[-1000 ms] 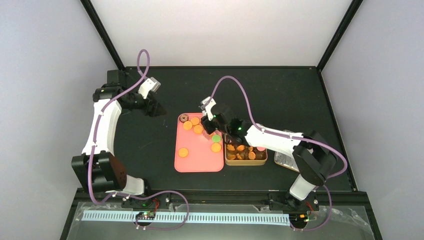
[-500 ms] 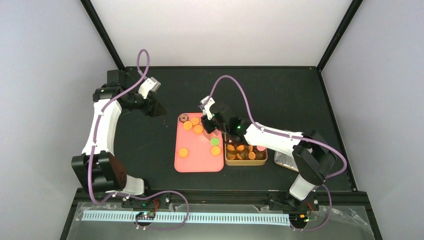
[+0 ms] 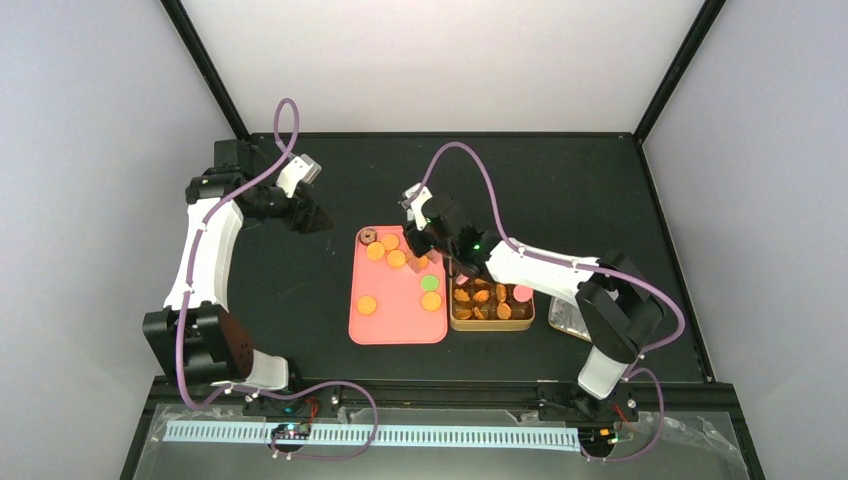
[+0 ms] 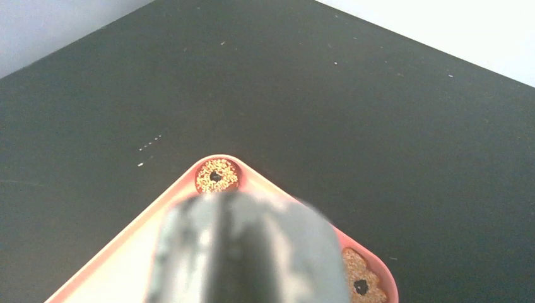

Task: Pack the cookies
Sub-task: Pick up the fake cookies from the plate, then place the fake cookies in the empty pocket of the box.

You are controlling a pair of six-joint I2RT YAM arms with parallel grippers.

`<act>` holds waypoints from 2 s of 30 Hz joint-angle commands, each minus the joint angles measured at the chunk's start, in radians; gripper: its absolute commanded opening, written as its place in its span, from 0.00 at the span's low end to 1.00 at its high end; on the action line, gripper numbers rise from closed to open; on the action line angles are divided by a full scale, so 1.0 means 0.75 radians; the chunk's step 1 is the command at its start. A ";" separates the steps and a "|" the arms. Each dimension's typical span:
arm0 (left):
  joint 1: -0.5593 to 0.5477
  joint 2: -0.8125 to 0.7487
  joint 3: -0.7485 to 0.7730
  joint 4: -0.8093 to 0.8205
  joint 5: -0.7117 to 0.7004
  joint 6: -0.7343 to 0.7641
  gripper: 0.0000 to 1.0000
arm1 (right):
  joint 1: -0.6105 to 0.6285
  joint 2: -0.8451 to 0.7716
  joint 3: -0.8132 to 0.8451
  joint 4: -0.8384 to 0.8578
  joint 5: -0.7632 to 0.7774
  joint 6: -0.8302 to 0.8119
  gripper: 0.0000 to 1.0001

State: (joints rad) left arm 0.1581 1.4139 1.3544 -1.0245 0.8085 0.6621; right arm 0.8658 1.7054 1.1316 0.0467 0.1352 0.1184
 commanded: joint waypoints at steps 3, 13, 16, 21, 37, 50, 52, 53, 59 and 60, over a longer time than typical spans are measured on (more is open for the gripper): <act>0.015 -0.010 0.056 -0.026 0.013 0.021 0.78 | -0.018 0.035 -0.019 0.133 -0.056 0.040 0.38; 0.014 -0.010 0.043 -0.023 0.014 0.027 0.78 | -0.035 0.041 -0.064 0.168 -0.080 0.044 0.29; 0.017 -0.011 0.040 -0.022 0.016 0.025 0.78 | -0.035 0.016 -0.083 0.170 -0.076 0.041 0.19; 0.015 -0.011 0.043 -0.022 0.024 0.024 0.78 | -0.035 -0.070 -0.091 0.163 -0.062 0.032 0.13; 0.013 -0.016 0.024 0.090 0.156 -0.057 0.78 | -0.036 -0.942 -0.381 -0.423 0.328 0.161 0.12; 0.012 -0.013 -0.004 0.164 0.202 -0.088 0.78 | -0.037 -1.234 -0.426 -0.988 0.537 0.497 0.12; 0.011 -0.014 -0.003 0.162 0.202 -0.084 0.78 | -0.036 -1.239 -0.432 -1.003 0.520 0.505 0.14; 0.010 -0.014 -0.003 0.161 0.202 -0.083 0.78 | -0.036 -1.238 -0.436 -1.011 0.520 0.507 0.16; 0.010 -0.016 0.001 0.156 0.205 -0.081 0.78 | -0.036 -1.257 -0.447 -0.999 0.533 0.502 0.37; 0.010 -0.016 0.001 0.154 0.204 -0.080 0.78 | -0.036 -1.265 -0.446 -0.994 0.535 0.501 0.38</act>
State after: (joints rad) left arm 0.1619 1.4136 1.3476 -0.9184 0.9287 0.6044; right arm 0.8410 0.7860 0.7979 -0.7044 0.4995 0.4793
